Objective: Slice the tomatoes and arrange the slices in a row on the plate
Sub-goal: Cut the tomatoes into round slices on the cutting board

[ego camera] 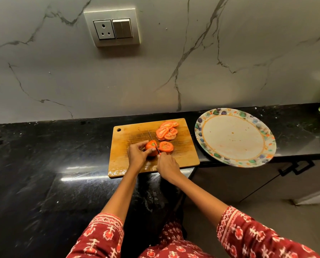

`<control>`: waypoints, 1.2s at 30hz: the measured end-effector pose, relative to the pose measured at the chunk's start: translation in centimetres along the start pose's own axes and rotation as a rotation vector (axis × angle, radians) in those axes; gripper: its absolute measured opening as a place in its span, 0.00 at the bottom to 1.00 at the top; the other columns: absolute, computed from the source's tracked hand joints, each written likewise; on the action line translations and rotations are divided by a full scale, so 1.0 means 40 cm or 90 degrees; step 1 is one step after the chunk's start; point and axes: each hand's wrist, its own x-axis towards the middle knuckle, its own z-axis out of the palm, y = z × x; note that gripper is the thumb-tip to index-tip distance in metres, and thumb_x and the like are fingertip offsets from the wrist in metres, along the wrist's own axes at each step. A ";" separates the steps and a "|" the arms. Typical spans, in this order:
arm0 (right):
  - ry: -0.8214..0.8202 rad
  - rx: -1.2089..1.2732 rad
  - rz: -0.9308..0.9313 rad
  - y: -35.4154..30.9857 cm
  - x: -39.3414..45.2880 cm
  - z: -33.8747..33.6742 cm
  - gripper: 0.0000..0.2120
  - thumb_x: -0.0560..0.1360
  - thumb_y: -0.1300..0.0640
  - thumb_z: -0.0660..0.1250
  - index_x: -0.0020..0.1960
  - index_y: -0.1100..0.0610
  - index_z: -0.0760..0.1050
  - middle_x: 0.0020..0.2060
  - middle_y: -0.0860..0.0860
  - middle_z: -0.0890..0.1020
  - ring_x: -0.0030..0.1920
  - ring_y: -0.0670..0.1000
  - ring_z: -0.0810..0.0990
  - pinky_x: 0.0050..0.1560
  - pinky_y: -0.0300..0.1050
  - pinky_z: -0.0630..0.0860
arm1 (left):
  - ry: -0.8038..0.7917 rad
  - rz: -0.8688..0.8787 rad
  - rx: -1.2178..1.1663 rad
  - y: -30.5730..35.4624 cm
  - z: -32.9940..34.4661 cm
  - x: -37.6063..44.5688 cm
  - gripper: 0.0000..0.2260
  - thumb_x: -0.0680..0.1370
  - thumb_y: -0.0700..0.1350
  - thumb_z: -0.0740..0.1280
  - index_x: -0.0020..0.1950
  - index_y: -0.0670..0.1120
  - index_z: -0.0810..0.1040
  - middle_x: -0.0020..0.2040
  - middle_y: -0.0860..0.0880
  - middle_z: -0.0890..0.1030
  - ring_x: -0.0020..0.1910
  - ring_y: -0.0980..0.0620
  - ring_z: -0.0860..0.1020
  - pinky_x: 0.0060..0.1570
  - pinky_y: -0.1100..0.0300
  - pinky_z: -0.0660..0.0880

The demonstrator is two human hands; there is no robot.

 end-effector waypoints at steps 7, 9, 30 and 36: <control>-0.017 0.020 -0.001 0.018 -0.001 0.019 0.15 0.82 0.57 0.50 0.58 0.65 0.71 0.57 0.62 0.76 0.58 0.63 0.75 0.49 0.50 0.70 | 0.012 0.016 -0.006 -0.004 -0.002 -0.013 0.21 0.67 0.36 0.74 0.58 0.34 0.77 0.57 0.39 0.79 0.55 0.51 0.76 0.52 0.66 0.70; -0.016 0.020 0.000 0.013 0.004 0.019 0.15 0.82 0.58 0.50 0.58 0.65 0.71 0.57 0.63 0.76 0.58 0.63 0.75 0.49 0.49 0.69 | 0.019 0.020 -0.003 -0.003 -0.003 -0.012 0.20 0.67 0.36 0.74 0.58 0.34 0.77 0.57 0.39 0.79 0.55 0.52 0.76 0.52 0.67 0.70; -0.050 -0.043 0.001 0.043 -0.005 0.046 0.13 0.80 0.62 0.52 0.61 0.63 0.68 0.59 0.61 0.75 0.60 0.63 0.74 0.53 0.51 0.70 | 0.006 0.012 0.009 -0.010 -0.013 0.000 0.20 0.68 0.38 0.74 0.59 0.36 0.77 0.57 0.40 0.79 0.58 0.48 0.77 0.54 0.63 0.71; -0.038 -0.093 -0.017 0.068 -0.024 0.043 0.12 0.81 0.62 0.50 0.60 0.64 0.68 0.57 0.61 0.76 0.58 0.62 0.75 0.52 0.51 0.71 | -0.004 -0.004 0.006 -0.016 -0.011 0.003 0.20 0.69 0.38 0.73 0.59 0.36 0.77 0.58 0.40 0.79 0.59 0.46 0.76 0.56 0.62 0.71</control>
